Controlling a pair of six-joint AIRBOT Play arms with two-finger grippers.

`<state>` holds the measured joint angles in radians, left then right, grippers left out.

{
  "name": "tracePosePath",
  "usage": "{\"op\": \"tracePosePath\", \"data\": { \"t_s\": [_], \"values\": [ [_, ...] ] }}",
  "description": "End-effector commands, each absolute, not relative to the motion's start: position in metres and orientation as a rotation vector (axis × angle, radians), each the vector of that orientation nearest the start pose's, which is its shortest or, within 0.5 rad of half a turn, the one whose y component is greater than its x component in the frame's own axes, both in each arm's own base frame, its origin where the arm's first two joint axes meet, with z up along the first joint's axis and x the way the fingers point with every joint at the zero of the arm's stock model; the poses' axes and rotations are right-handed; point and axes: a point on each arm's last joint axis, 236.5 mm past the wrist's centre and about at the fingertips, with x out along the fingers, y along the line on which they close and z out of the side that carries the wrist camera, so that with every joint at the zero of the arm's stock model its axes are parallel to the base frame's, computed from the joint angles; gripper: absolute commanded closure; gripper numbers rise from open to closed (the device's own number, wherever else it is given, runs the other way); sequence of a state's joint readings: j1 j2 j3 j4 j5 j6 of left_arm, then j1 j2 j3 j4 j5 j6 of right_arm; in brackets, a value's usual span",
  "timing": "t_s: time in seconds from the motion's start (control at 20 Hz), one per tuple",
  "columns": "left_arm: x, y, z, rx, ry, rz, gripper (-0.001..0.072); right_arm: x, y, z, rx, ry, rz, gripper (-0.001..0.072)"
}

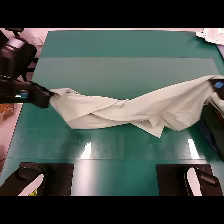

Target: Fold the shirts.

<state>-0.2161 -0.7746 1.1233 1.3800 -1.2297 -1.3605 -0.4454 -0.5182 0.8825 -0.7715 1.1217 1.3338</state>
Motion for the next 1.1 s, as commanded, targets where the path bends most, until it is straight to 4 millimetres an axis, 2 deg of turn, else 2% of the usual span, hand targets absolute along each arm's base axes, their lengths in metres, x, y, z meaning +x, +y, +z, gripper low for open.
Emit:
{"op": "tracePosePath", "data": {
  "t_s": [0.0,0.1,0.2,0.45,0.6,0.75,1.0,1.05],
  "values": [
    [0.336,-0.102,0.109,0.17,0.871,-0.372,0.0683,0.311,0.024,0.139,0.599,0.707,0.204,0.0688],
    [0.35,-0.104,0.097,0.171,0.87,-0.366,0.0683,0.318,0.021,0.119,0.622,0.763,0.202,0.0689],
    [0.367,-0.105,0.097,0.172,0.825,-0.355,0.0683,0.329,0.023,0.11,0.602,0.768,0.211,0.0688],
    [0.407,-0.109,0.099,0.16,0.71,-0.327,0.0683,0.352,0.042,0.082,0.544,0.811,0.266,0.0689],
    [0.411,-0.11,0.087,0.161,0.734,-0.327,0.0683,0.36,0.049,0.07,0.542,0.834,0.273,0.0689],
    [0.413,-0.104,0.083,0.201,0.739,-0.315,0.0683,0.362,0.05,0.065,0.541,0.842,0.271,0.0688],
    [0.42,-0.092,0.087,0.284,0.706,-0.285,0.068,0.367,0.03,0.067,0.533,0.809,0.227,0.0685],
    [0.418,-0.091,0.084,0.288,0.722,-0.285,0.0466,0.367,0.024,0.067,0.538,0.804,0.213,0.063]
  ]
}}
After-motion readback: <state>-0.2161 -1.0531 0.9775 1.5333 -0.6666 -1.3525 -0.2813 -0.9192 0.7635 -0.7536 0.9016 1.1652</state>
